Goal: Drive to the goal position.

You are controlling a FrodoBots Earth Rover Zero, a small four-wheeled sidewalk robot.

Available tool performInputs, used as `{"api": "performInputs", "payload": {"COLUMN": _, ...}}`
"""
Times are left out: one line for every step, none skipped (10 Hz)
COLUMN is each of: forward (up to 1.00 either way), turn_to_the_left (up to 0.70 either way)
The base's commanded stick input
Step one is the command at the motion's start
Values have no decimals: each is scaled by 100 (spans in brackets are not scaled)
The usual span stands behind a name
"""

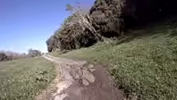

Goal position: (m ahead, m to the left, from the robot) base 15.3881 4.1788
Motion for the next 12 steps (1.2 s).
{"api": "performInputs", "payload": {"forward": 50, "turn_to_the_left": 0}}
{"api": "performInputs", "payload": {"forward": 50, "turn_to_the_left": 0}}
{"api": "performInputs", "payload": {"forward": 50, "turn_to_the_left": 0}}
{"api": "performInputs", "payload": {"forward": 50, "turn_to_the_left": 0}}
{"api": "performInputs", "payload": {"forward": 50, "turn_to_the_left": 0}}
{"api": "performInputs", "payload": {"forward": 50, "turn_to_the_left": 0}}
{"api": "performInputs", "payload": {"forward": 50, "turn_to_the_left": 0}}
{"api": "performInputs", "payload": {"forward": 50, "turn_to_the_left": 0}}
{"api": "performInputs", "payload": {"forward": 50, "turn_to_the_left": 0}}
{"api": "performInputs", "payload": {"forward": 50, "turn_to_the_left": 0}}
{"api": "performInputs", "payload": {"forward": 50, "turn_to_the_left": 12}}
{"api": "performInputs", "payload": {"forward": 50, "turn_to_the_left": 25}}
